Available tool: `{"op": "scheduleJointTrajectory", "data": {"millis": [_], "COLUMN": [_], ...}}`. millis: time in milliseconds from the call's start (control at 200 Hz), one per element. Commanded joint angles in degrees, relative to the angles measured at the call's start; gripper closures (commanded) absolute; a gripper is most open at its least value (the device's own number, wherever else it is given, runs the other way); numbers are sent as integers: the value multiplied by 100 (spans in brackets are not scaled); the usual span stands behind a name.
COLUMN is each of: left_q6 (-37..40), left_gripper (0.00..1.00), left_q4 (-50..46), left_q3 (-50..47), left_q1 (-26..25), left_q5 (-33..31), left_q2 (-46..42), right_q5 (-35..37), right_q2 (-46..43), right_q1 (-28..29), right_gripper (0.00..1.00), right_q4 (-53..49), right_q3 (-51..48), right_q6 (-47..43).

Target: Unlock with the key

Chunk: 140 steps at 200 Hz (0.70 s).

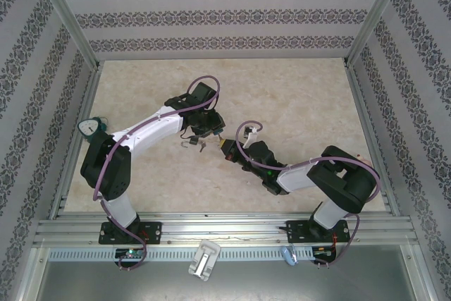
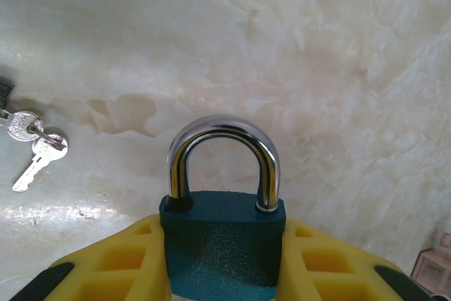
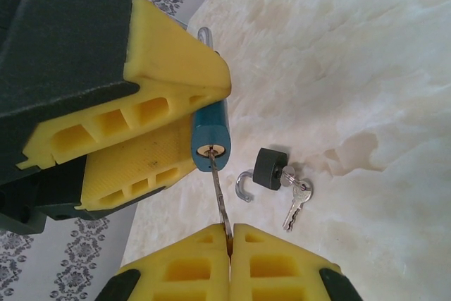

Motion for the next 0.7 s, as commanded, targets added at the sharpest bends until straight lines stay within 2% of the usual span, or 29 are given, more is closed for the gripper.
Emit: {"op": "scheduleJointTrajectory", "data": {"millis": [0,170,695], "left_q6": [-86,-129,-177], "left_gripper": [75,79,80], "left_q4": [-128,-128,-76], "left_q3": [86,125,132], "left_q1": [-60,-124,-163], "left_q5": [-120,-186,-113], "left_q2": [-113,-72,-36], "right_q5": [163,156,246], "right_q2": [-18,9,167], "right_q1": [62,70,114], "right_gripper": [100,100,100], "right_q4": [224,232,348], "right_q3": [140,241,360], "right_q6": [152,105,-61]}}
